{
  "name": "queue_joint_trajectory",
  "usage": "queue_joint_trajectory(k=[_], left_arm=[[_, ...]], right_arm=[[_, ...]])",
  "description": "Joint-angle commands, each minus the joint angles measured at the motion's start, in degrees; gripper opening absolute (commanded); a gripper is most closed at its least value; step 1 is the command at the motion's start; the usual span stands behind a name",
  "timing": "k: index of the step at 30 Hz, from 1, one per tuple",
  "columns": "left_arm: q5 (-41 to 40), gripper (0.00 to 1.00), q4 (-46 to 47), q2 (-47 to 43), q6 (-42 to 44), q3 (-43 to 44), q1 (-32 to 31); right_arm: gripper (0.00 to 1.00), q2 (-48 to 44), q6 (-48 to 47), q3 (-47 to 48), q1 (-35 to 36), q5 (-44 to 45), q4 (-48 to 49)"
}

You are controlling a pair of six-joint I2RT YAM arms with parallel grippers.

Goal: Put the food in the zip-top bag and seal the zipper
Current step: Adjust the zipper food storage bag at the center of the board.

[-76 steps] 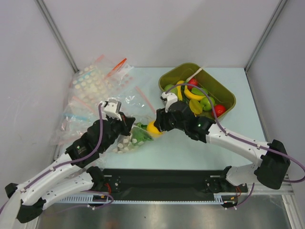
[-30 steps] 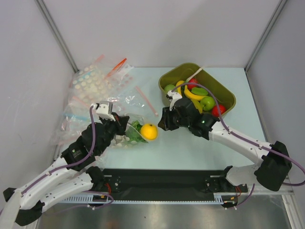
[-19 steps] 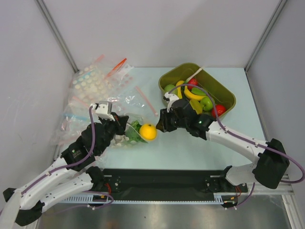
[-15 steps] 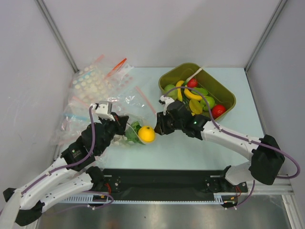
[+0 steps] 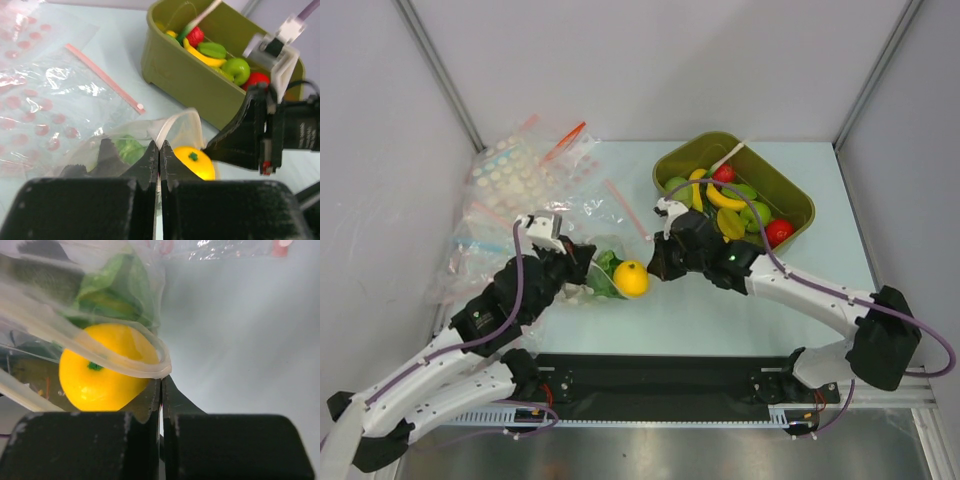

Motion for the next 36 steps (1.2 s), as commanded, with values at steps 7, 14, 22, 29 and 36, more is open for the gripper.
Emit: queue_joint_trajectory(k=[7,14,22,29,36], left_arm=[[17.0,0.02,-1.3,5.1,2.2,6.8,-4.7],[34.9,0.07,6.9,8.7,2.0,4.0,-5.9],[20.2,0.69,2.9,8.2,1.7,4.0,-5.9],[8.6,0.77,0.8,4.0,1.9,3.3,-5.8],[8.0,0.78,0.9,9.2,2.9,4.8,-5.9]], right_arm=[[0.00,-3.4,-0.5,15.6,-3.6,11.5,-9.1],[0.00,8.0,-0.5,24.7,-4.6,10.4,-9.6],[0.00,8.2,-1.6,20.1,-4.6,8.6,-5.5],[0.00,2.7,-5.2,13.9,-4.6,7.5,-0.5],[0.00,-0.7,-4.8,14.3,-3.5,7.9,-1.2]])
